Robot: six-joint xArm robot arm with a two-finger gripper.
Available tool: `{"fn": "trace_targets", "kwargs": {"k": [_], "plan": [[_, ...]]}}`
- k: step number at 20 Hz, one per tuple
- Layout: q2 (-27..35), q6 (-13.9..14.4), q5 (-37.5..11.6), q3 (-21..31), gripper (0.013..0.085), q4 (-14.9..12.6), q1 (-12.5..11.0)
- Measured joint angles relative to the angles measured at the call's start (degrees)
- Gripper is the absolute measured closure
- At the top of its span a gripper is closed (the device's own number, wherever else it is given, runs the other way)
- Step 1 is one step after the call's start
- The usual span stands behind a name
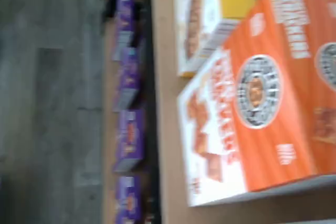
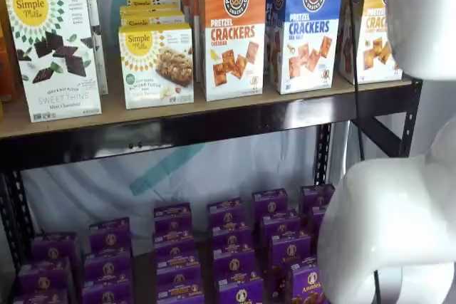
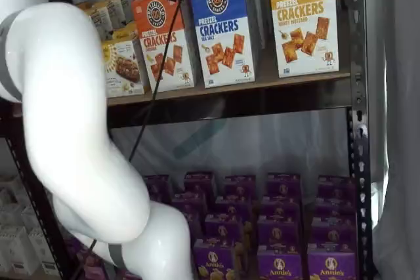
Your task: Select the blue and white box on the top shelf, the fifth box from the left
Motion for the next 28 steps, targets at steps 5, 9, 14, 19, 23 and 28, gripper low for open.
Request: {"fn": "trace_targets", "kwargs": {"k": [5, 9, 14, 19, 23, 28], "plan": [[0.6, -0.9, -8.4, 2.1, 0.0130, -2.9, 1.7], [4.7, -2.7, -9.4, -0.7, 0.0130, -3.5, 0.7], [10.8, -4.3, -6.3, -6.5, 0.0130, -6.8, 0.4], [13.8, -4.7, -4.8, -9.1, 0.0130, -8.8, 0.7], [15.9, -4.6, -2.7, -11.1, 0.0130, -11.2, 1.6], [19.5, -4.0, 3.6, -15.7, 0.0130, -14.5, 2.9]]}}
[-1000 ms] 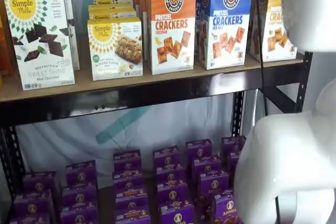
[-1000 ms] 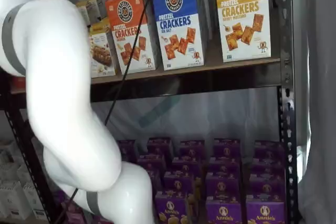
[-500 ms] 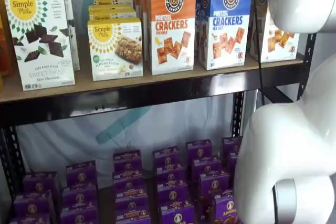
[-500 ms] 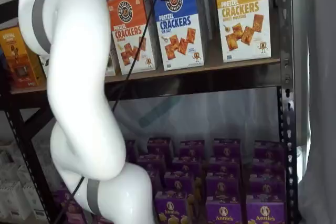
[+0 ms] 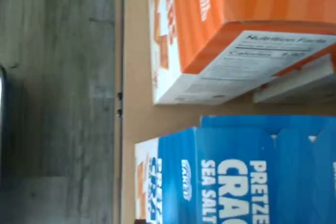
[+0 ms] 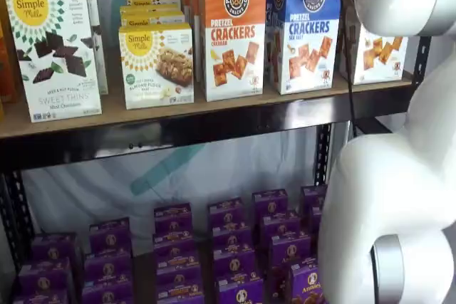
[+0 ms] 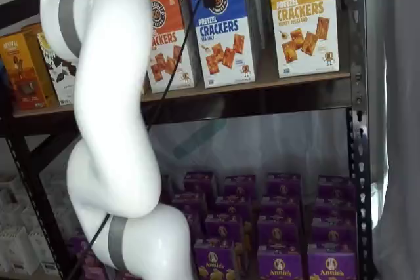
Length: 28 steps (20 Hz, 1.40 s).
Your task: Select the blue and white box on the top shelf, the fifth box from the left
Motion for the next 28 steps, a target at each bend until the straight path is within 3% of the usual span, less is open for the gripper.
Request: {"fn": "trace_targets", "kwargs": {"k": [4, 9, 11, 12, 16, 22, 25, 28], "plan": [[1.6, 0.3, 3.6, -2.2, 0.0130, -1.8, 0.7], [1.8, 0.3, 4.5, -2.1, 0.0130, -2.1, 0.8], [1.6, 0.3, 4.3, -1.7, 0.0210, -1.7, 0.6], [1.4, 0.3, 4.2, -1.5, 0.0210, -1.5, 0.6], [1.0, 0.3, 3.6, -0.7, 0.0330, -1.3, 0.6], [0.2, 0.5, 2.8, 0.4, 0.0330, -1.2, 0.8], [0.0, 0.5, 2.6, 0.8, 0.0410, -1.0, 0.8], [-0.1, 0.6, 2.5, 1.1, 0.0410, -0.8, 0.8]]}}
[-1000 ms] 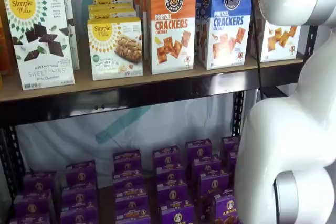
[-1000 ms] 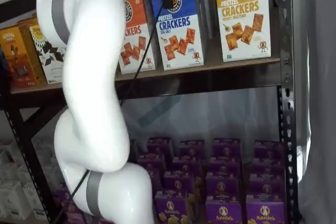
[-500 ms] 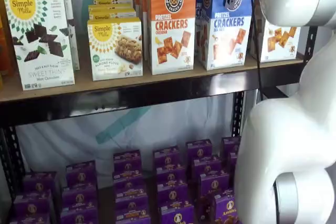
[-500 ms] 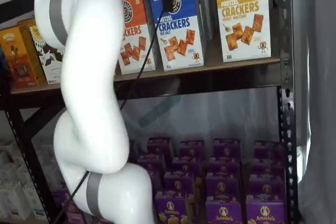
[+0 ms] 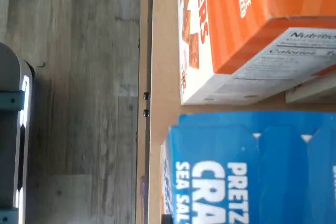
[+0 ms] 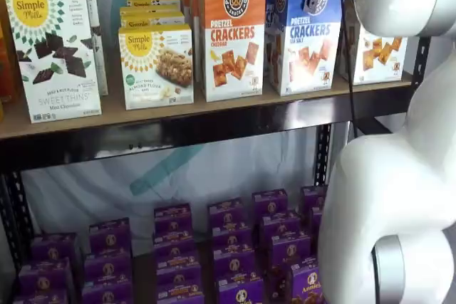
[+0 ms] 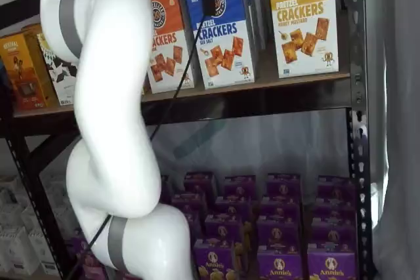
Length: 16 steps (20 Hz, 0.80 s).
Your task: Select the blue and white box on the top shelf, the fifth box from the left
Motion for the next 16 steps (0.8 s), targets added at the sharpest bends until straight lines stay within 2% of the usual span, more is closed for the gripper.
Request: {"fn": "trace_targets", "kwargs": {"k": [9, 16], "plan": [[-1.5, 0.4, 1.5, 0.5, 0.0410, 0.8, -0.1], [-5.1, 0.1, 3.7, 2.8, 0.0410, 2.6, -1.3]]}}
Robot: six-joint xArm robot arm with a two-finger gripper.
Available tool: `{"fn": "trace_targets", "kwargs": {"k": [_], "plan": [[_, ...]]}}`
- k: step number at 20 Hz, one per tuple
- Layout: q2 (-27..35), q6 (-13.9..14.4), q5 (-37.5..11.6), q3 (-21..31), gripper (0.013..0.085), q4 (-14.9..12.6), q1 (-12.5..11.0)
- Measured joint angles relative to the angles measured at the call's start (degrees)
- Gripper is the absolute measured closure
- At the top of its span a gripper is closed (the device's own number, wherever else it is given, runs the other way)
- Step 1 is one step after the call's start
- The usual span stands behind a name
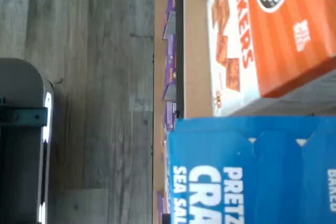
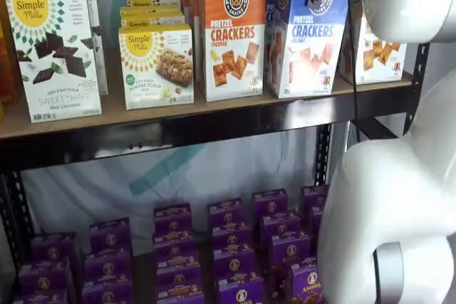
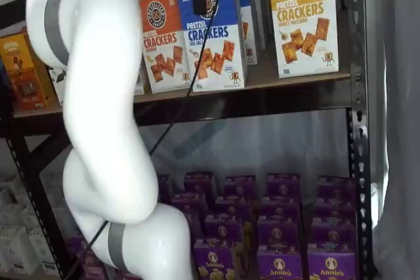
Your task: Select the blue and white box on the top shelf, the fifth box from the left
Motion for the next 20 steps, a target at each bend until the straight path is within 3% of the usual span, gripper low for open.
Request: {"fn": "trace_targets", "kwargs": {"k": [9, 20], "plan": [[-6.3, -0.8, 4.2, 4.7, 0.0410, -0.1, -1.2], [-15.8, -3.2, 3.8, 14.7, 0.0410, -0.5, -3.4]]}}
